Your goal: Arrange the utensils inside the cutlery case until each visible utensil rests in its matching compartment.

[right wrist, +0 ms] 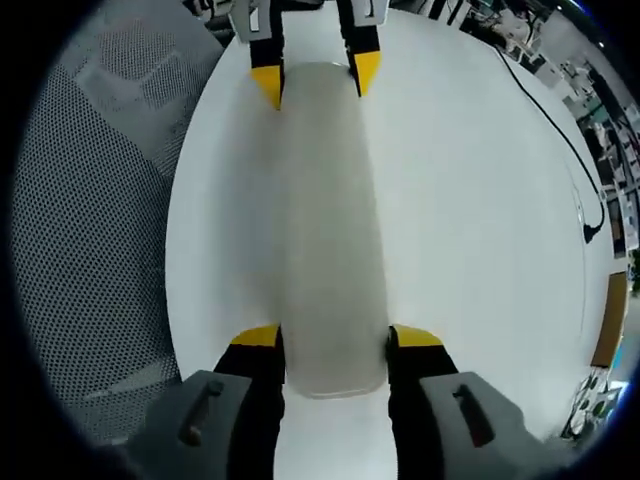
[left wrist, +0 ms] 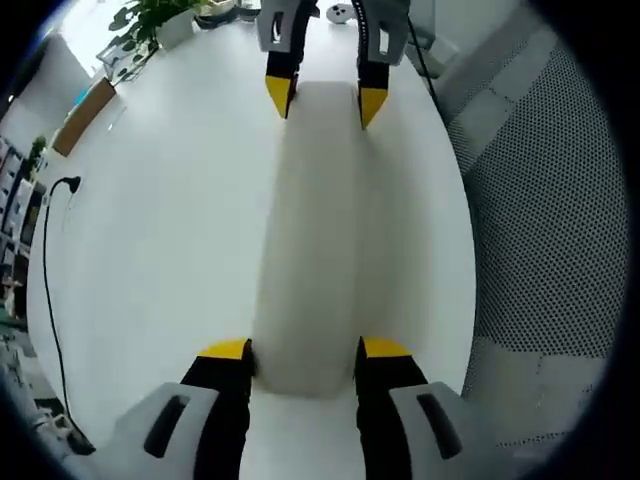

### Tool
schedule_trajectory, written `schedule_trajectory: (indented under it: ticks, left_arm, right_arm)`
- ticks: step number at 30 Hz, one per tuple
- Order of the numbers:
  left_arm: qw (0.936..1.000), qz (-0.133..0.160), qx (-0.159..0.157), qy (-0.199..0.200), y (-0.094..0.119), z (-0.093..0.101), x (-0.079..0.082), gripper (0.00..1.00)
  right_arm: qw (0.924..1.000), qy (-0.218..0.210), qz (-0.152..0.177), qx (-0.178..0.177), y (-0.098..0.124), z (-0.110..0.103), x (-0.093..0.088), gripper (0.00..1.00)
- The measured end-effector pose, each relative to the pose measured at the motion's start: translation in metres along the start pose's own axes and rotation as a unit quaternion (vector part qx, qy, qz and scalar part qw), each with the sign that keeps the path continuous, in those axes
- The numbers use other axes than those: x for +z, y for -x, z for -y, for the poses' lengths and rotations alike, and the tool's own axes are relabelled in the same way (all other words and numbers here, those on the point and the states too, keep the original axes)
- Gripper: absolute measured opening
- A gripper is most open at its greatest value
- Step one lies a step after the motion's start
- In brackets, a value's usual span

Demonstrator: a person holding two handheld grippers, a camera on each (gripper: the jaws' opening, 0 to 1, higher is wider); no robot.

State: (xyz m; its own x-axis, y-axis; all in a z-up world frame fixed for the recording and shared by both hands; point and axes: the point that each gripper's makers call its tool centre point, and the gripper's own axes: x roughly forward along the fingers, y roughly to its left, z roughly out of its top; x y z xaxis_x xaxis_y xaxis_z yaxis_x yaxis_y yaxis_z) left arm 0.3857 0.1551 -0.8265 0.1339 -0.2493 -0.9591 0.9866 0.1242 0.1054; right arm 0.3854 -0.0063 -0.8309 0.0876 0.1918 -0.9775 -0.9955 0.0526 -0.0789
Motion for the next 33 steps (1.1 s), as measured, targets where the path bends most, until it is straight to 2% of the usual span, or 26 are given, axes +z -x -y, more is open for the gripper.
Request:
schedule_trajectory:
  ticks: [4, 7, 15, 21, 25, 29, 33]
  left_arm:
    - [0.9997, -0.024, 0.001, 0.002, 0.000, 0.014, 0.001, 0.41]
    - [0.9996, -0.029, -0.001, -0.002, 0.001, 0.018, 0.001, 0.41]
    - [0.9997, -0.024, 0.001, -0.005, 0.002, 0.034, 0.001, 0.41]
    - [0.9995, -0.031, 0.001, 0.000, 0.003, 0.045, 0.000, 0.41]
    - [0.9998, -0.019, 0.000, 0.002, 0.004, 0.054, -0.002, 0.41]
    - [0.9999, -0.014, 0.000, 0.002, 0.004, 0.053, -0.001, 0.41]
    - [0.9997, -0.025, -0.001, 0.004, 0.003, 0.054, 0.000, 0.42]
  right_arm:
    - [1.0000, -0.004, 0.002, -0.003, 0.001, -0.010, -0.002, 0.39]
    - [0.9999, -0.014, 0.005, -0.001, 0.002, -0.017, -0.004, 0.39]
    - [0.9997, -0.022, 0.014, 0.002, 0.003, -0.036, -0.006, 0.39]
    - [0.9998, -0.013, 0.006, 0.009, 0.004, -0.046, -0.007, 0.39]
    - [0.9998, -0.013, -0.001, 0.013, 0.004, -0.054, -0.006, 0.40]
    - [0.9997, -0.017, -0.010, 0.016, 0.004, -0.054, -0.007, 0.40]
    - [0.9994, -0.019, -0.012, 0.026, 0.003, -0.055, -0.007, 0.40]
